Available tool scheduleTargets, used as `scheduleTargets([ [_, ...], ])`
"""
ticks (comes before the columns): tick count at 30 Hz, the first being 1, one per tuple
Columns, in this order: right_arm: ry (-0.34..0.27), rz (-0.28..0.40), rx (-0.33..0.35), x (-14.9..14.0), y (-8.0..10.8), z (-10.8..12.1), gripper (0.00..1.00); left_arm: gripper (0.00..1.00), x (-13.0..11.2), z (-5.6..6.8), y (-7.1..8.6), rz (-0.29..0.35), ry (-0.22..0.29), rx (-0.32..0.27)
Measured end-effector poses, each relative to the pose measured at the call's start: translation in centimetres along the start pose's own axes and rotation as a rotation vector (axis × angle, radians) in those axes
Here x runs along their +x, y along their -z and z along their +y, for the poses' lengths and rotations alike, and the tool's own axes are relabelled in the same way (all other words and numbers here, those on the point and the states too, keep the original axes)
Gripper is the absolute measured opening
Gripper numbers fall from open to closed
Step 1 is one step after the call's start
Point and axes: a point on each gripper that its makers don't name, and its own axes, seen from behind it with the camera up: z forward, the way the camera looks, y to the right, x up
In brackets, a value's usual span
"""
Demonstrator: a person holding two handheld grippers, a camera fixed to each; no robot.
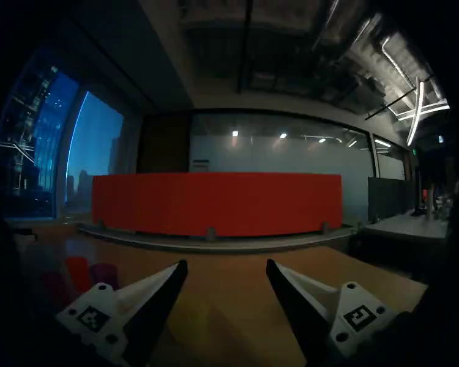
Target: Pour water
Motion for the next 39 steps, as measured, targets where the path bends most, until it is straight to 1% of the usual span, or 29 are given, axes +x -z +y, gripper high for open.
scheduleTargets([
  [6,0.004,-0.036,-0.014,-2.2,0.0,1.1,1.00,0.86,0.1,-0.1,0.0,0.000,0.000,0.000],
  [11,-0.001,-0.058,-0.019,-3.1,-0.4,1.8,1.00,0.86,0.1,-0.1,0.0,0.000,0.000,0.000],
  [21,-0.006,-0.071,-0.020,-3.9,-0.8,2.1,1.00,0.86,0.0,0.0,0.0,0.000,0.000,0.000],
  [27,-0.012,-0.077,-0.019,-4.2,-0.8,2.1,1.00,0.86,0.0,-0.1,0.0,0.000,0.000,0.000],
  [39,-0.003,-0.072,-0.015,-4.2,-0.6,2.2,1.00,0.86,0.0,-0.1,0.1,0.000,0.000,0.000],
])
